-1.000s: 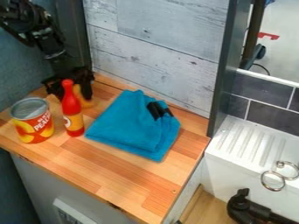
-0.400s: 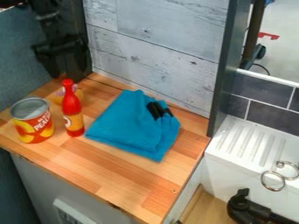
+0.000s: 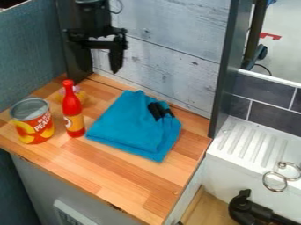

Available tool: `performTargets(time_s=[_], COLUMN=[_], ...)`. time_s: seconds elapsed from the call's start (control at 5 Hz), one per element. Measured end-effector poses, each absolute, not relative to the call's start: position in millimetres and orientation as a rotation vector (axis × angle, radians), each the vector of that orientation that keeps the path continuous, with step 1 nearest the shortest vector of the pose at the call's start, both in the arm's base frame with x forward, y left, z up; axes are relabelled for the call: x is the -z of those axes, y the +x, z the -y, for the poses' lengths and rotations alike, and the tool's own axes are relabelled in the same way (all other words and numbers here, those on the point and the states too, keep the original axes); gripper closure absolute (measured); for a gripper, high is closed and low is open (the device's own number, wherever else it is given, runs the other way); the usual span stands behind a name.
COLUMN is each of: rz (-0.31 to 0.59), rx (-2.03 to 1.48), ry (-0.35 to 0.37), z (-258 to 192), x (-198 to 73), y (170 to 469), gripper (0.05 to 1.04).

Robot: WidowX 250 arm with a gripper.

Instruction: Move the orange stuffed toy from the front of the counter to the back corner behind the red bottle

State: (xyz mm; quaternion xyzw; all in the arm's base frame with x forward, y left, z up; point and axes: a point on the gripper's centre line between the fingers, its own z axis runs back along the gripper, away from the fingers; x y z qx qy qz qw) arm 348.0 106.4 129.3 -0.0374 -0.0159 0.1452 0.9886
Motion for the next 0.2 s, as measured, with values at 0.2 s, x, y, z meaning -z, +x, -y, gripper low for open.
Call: performTargets(time_s=[0.2], rz=[0.018], rx=[-0.199], ry=[-0.068], z=[-71.6], x=[-127.7], y=[342.6], gripper=[0.081])
